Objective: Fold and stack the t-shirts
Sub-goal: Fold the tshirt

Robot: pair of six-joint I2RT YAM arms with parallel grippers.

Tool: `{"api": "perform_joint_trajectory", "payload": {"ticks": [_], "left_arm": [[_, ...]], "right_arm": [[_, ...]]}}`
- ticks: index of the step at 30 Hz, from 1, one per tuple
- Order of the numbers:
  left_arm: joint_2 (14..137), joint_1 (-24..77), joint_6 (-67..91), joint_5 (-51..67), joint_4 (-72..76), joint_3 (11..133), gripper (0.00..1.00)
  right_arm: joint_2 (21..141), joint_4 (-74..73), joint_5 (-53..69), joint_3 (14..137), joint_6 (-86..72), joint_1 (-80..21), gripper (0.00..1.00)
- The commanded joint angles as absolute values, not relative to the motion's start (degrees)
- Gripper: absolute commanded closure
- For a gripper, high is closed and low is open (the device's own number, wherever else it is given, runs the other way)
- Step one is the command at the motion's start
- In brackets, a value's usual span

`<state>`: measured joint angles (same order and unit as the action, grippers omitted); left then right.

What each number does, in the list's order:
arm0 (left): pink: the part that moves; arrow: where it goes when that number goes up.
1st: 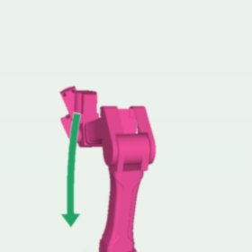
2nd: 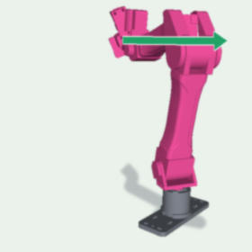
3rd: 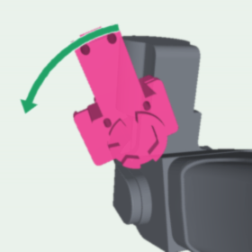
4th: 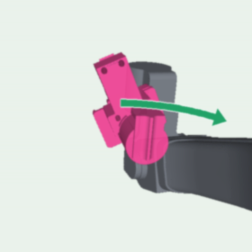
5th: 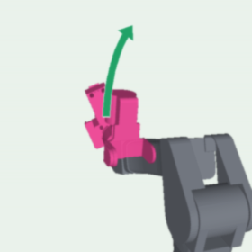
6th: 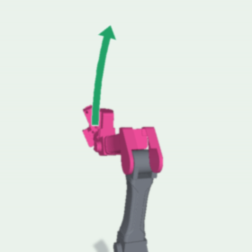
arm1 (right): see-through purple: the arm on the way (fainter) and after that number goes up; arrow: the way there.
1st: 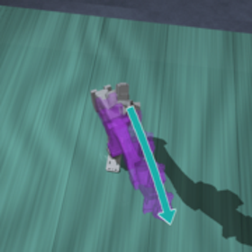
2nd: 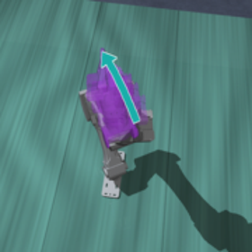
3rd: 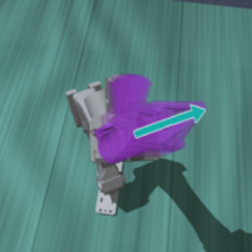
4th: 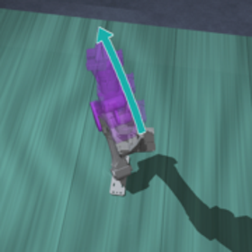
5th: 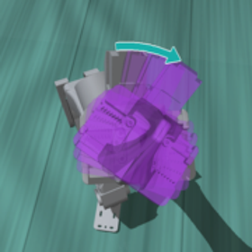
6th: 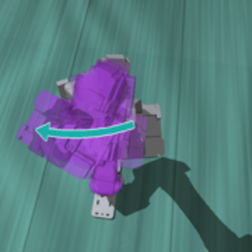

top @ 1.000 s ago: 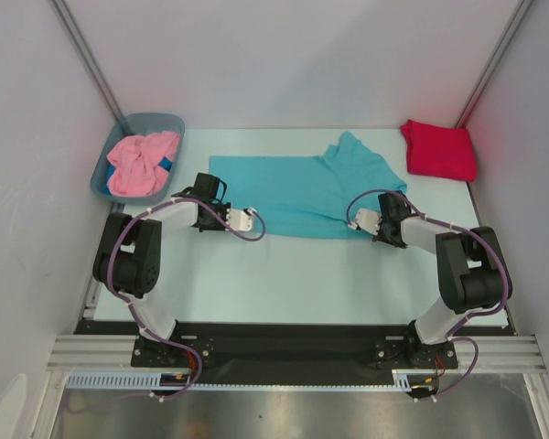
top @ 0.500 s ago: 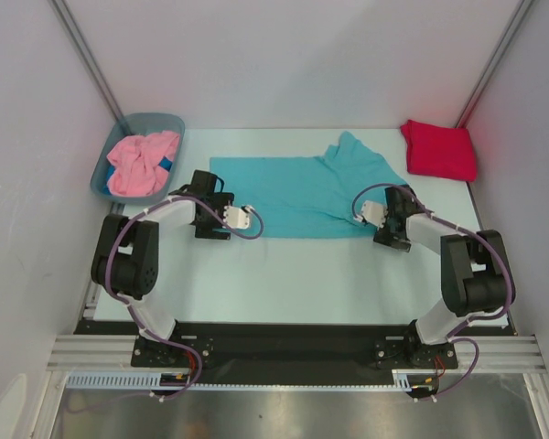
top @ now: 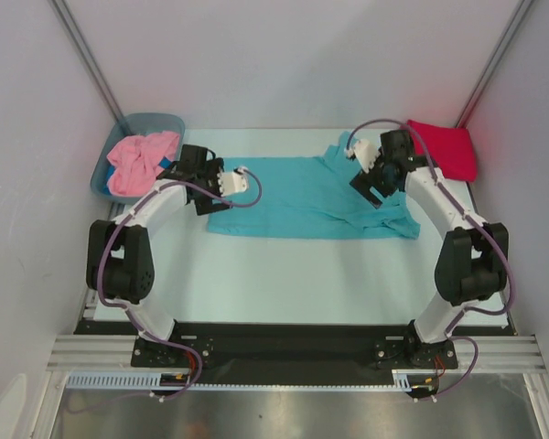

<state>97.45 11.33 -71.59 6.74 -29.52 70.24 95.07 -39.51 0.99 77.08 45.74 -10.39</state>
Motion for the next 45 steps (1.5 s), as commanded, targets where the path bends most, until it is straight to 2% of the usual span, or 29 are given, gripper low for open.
{"api": "perform_joint_trajectory", "payload": {"ticks": [1, 3, 4, 8, 12, 21, 24, 26, 33, 40, 45], "left_arm": [[96.1, 12.0, -59.4, 7.1, -23.6, 73.9, 0.0], [96.7, 13.8, -58.7, 4.9, -20.6, 71.8, 0.0], [96.8, 14.4, -58.4, 4.1, -19.5, 71.1, 0.0], [96.3, 16.4, -57.3, 3.1, -16.5, 67.0, 0.0], [96.1, 17.3, -55.3, 2.2, -15.4, 64.6, 0.0], [94.7, 18.0, -54.8, 1.7, -14.8, 62.2, 0.0], [94.7, 18.3, -54.9, 1.9, -14.8, 62.1, 0.0], [94.9, 18.5, -55.4, 1.8, -14.7, 62.4, 0.0], [96.5, 18.5, -55.6, 0.8, -13.7, 62.8, 0.0], [104.6, 18.5, -51.8, -6.4, -11.7, 66.5, 0.0], [108.3, 18.5, -48.6, -7.1, -12.4, 69.6, 0.0]], "right_arm": [[100.3, -40.8, 5.4, 83.3, 32.6, -11.6, 0.07], [103.5, -37.5, 1.1, 83.7, 33.5, -14.0, 0.1], [104.8, -38.0, 0.8, 84.5, 35.4, -14.6, 0.18], [108.1, -37.9, 0.4, 84.2, 37.2, -16.5, 0.26], [106.4, -31.6, -3.7, 79.1, 40.3, -19.7, 0.27], [103.9, -32.7, -3.7, 78.1, 41.0, -21.1, 0.28], [102.1, -32.9, -4.4, 76.7, 41.9, -21.3, 0.32], [101.2, -32.9, -4.8, 74.7, 42.7, -21.3, 0.37], [98.4, -33.0, -5.3, 70.3, 43.7, -22.1, 0.38], [99.1, -32.5, -5.7, 70.0, 43.8, -22.9, 0.38], [99.7, -32.2, -6.2, 71.3, 43.9, -23.1, 0.39]]}}
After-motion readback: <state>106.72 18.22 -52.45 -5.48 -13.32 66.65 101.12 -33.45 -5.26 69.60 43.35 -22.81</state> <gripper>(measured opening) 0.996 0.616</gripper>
